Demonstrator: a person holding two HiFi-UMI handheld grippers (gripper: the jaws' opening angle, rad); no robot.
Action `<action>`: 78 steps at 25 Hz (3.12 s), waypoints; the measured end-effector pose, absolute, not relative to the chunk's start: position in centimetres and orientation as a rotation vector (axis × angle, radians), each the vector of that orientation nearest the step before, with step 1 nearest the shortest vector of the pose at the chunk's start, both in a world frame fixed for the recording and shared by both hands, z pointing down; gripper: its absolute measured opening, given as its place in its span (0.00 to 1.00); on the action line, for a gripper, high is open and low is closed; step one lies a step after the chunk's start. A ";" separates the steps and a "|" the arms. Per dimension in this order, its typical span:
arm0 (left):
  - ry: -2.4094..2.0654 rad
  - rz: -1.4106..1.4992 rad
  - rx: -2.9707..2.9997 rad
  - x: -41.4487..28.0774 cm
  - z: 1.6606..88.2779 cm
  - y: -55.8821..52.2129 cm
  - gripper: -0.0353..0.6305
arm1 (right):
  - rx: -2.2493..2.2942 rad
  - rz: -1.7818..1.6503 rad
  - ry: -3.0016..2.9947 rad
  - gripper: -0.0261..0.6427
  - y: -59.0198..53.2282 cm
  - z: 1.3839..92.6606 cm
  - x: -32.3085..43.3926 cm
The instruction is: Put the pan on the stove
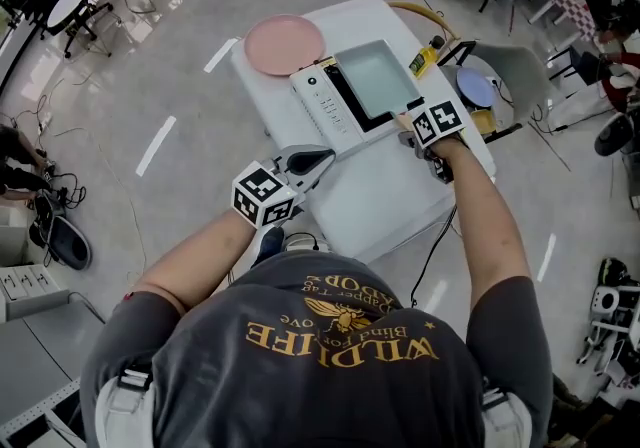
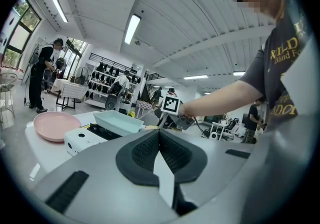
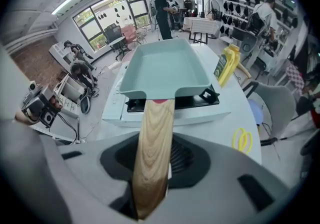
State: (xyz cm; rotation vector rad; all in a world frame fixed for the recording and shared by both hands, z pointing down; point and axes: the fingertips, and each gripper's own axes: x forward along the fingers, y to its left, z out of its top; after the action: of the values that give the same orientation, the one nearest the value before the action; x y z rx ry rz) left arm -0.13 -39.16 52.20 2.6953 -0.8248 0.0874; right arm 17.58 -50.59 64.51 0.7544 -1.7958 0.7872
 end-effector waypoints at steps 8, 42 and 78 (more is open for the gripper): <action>-0.815 0.085 2.700 0.2 51.6 -38.6 0.05 | 0.820 0.780 -1.857 0.31 -50.7 62.6 17.6; -0.685 0.026 2.903 7.8 41.2 -37.1 0.05 | 1.674 0.527 -2.397 0.25 -33.1 43.0 31.9; -0.727 0.009 2.864 7.2 41.4 -36.9 0.05 | 1.785 0.513 -2.353 0.04 -30.5 45.2 33.5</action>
State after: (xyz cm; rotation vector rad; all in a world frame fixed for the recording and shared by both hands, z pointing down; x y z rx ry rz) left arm 7.20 -36.85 41.40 2.8636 -0.7269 0.0088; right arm 33.53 -30.49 45.22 1.7854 -2.3529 0.5127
